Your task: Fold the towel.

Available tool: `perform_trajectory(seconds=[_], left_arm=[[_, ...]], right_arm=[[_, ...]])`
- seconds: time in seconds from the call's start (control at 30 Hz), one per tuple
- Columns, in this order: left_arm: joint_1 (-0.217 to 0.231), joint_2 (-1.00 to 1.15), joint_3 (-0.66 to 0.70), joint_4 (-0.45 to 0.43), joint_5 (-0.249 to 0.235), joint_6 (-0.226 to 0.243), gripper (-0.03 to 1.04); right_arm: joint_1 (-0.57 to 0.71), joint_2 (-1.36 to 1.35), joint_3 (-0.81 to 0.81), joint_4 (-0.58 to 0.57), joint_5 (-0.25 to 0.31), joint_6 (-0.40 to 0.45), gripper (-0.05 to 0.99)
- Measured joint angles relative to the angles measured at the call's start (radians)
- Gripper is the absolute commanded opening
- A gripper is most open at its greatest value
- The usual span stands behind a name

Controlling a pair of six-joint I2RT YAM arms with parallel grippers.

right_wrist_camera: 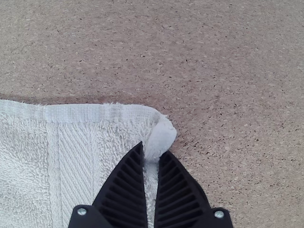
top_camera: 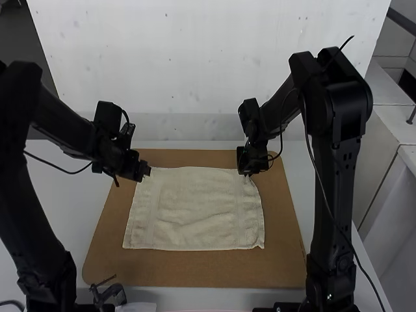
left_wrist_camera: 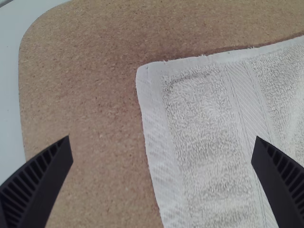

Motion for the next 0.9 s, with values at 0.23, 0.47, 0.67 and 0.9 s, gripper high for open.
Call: perform_trajectory(seconds=[0.23,0.47,0.67,0.9], left_arm=[[-0.001,0.156,0.135,0.002,-0.001,-0.022,0.95],[0.000,0.301,0.272,-0.071,-0.016,-0.051,0.92],[-0.004,0.382,0.387,-0.186,-0.041,-0.070,0.36],[-0.016,0.403,0.457,-0.304,-0.040,-0.086,0.02]], right_arm=[[0.000,0.002,0.000,0.000,0.000,0.000,0.02],[0.000,0.003,0.003,-0.004,0.000,0.000,0.02],[0.000,0.003,0.003,-0.003,0.000,0.000,0.02],[0.000,0.003,0.003,0.002,0.002,0.000,0.02]])
